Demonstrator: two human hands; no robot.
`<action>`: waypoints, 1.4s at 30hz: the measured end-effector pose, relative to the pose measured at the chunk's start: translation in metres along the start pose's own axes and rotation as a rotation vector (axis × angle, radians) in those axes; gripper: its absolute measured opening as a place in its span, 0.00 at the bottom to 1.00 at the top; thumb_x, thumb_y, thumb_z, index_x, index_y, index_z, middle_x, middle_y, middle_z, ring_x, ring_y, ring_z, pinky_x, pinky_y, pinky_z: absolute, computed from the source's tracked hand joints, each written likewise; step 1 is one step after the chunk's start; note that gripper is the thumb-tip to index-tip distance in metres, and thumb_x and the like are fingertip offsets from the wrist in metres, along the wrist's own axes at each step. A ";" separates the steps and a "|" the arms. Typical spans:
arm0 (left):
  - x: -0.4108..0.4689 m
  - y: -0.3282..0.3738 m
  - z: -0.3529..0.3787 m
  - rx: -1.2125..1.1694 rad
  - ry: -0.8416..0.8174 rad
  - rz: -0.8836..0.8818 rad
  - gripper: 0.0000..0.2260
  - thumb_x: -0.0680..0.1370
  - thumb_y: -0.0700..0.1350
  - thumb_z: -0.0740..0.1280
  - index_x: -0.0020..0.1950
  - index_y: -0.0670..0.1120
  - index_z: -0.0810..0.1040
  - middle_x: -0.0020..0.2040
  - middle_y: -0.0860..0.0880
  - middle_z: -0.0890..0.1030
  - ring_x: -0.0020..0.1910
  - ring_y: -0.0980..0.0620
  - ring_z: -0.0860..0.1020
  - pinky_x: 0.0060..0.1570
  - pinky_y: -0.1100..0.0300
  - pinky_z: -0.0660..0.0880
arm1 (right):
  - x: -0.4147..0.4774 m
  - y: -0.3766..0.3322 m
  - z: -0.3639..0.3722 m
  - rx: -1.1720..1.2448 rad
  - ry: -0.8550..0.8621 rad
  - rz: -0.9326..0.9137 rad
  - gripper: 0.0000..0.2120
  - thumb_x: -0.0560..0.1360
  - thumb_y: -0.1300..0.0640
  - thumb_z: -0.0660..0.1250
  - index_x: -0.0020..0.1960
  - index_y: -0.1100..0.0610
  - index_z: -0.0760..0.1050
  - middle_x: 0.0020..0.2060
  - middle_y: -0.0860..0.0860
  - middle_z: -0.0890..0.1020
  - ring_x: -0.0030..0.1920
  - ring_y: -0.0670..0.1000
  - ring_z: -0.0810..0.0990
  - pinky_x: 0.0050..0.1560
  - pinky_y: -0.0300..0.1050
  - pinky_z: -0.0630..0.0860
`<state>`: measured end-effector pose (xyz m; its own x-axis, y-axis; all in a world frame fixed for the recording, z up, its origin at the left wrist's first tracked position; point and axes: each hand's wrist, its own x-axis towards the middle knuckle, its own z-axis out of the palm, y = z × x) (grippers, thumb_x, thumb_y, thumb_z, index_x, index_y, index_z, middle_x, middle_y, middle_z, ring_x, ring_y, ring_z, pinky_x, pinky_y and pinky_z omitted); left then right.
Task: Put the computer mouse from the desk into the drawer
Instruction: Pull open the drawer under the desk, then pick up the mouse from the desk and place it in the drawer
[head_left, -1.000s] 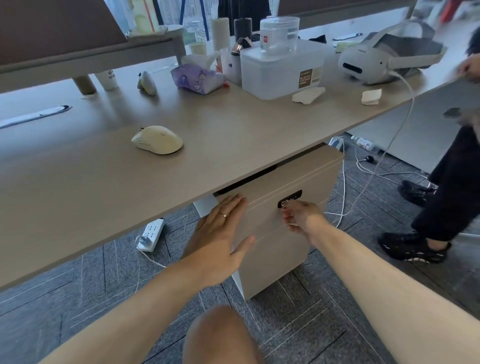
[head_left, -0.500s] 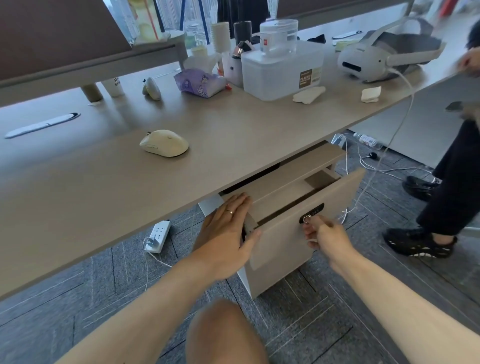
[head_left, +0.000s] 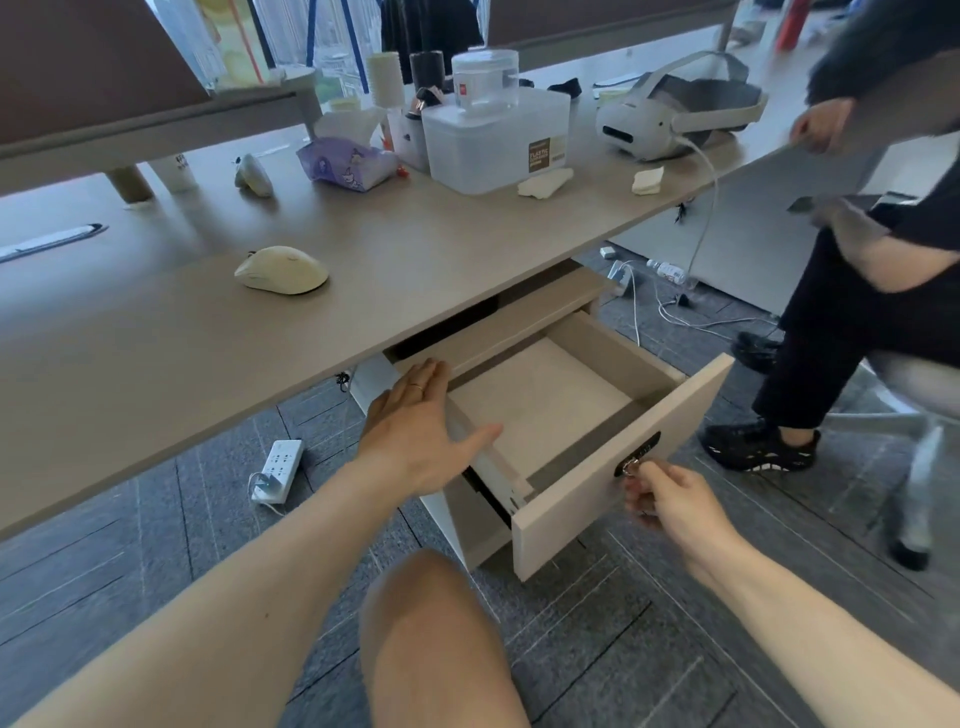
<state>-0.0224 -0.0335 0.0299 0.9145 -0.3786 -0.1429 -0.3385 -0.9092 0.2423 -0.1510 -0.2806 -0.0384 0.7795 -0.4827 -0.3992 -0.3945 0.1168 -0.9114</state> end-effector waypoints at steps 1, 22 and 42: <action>-0.001 0.003 -0.001 0.007 -0.004 -0.012 0.50 0.72 0.78 0.53 0.84 0.50 0.42 0.84 0.54 0.41 0.82 0.53 0.42 0.79 0.47 0.44 | -0.003 0.003 -0.004 0.005 0.005 0.000 0.12 0.79 0.58 0.62 0.39 0.59 0.77 0.34 0.56 0.79 0.37 0.55 0.77 0.43 0.51 0.74; 0.001 0.019 -0.018 0.132 -0.024 -0.033 0.55 0.69 0.79 0.57 0.84 0.45 0.47 0.85 0.46 0.49 0.83 0.46 0.50 0.79 0.47 0.50 | -0.019 0.008 -0.028 -0.128 -0.042 -0.015 0.16 0.80 0.52 0.62 0.41 0.61 0.80 0.39 0.59 0.85 0.39 0.56 0.81 0.46 0.51 0.76; -0.040 -0.114 -0.112 0.129 0.105 -0.152 0.44 0.75 0.75 0.52 0.84 0.51 0.49 0.84 0.50 0.52 0.82 0.49 0.49 0.80 0.50 0.47 | -0.024 -0.187 0.116 -0.971 -0.212 -1.020 0.13 0.75 0.39 0.64 0.44 0.48 0.77 0.39 0.42 0.81 0.42 0.46 0.80 0.46 0.51 0.79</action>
<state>0.0047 0.1051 0.1156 0.9729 -0.2218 -0.0656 -0.2147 -0.9715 0.1003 -0.0395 -0.1901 0.1303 0.9431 0.1548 0.2944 0.2709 -0.8710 -0.4098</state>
